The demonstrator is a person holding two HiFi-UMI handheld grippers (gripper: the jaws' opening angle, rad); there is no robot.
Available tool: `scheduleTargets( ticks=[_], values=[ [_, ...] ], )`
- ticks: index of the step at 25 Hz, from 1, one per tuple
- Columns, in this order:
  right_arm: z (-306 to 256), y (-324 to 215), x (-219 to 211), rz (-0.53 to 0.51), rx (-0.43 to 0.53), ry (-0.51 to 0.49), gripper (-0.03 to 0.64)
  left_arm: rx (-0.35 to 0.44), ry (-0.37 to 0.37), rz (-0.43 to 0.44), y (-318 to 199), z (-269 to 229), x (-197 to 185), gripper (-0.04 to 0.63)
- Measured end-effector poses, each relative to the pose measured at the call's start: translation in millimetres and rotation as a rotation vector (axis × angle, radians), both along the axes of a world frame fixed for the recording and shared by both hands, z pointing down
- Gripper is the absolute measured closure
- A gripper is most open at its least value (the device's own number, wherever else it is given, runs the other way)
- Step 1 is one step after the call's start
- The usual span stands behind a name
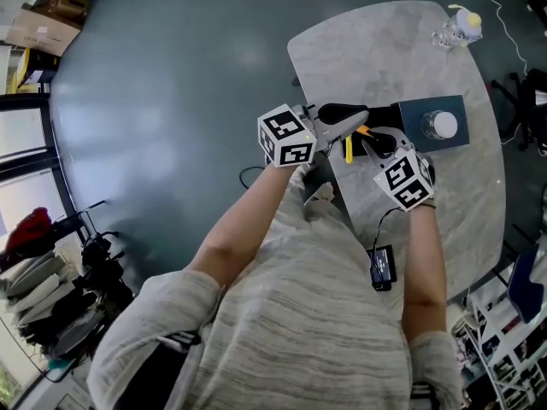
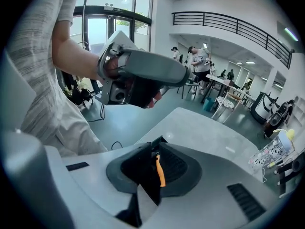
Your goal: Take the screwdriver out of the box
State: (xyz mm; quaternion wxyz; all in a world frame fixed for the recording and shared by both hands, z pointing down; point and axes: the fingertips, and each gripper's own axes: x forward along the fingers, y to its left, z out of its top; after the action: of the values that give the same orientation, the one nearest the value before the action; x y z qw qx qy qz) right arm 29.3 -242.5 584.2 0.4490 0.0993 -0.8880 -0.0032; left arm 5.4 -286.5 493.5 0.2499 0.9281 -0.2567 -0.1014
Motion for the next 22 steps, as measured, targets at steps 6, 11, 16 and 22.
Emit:
scheduleTargets(
  ticks=[6,11,16,22],
  values=[
    [23.5,-10.1,-2.9,-0.010,-0.031,0.058,0.573,-0.030,0.004,0.001,-10.9,12.6,-3.4,0.578],
    [40.9,-11.8,-4.7,-0.028,-0.047,0.111,0.534,-0.045,0.007,0.002,-15.3,17.5,-8.4,0.578],
    [64.6,-13.6,-3.9,-0.046,-0.076,0.169,0.520,-0.060,0.005,0.003,-21.0,25.5,-10.9,0.578],
    [86.5,-19.3,-4.0,-0.068,-0.093,0.250,0.511,-0.078,0.008,0.005,-26.4,31.1,-14.7,0.578]
  ],
)
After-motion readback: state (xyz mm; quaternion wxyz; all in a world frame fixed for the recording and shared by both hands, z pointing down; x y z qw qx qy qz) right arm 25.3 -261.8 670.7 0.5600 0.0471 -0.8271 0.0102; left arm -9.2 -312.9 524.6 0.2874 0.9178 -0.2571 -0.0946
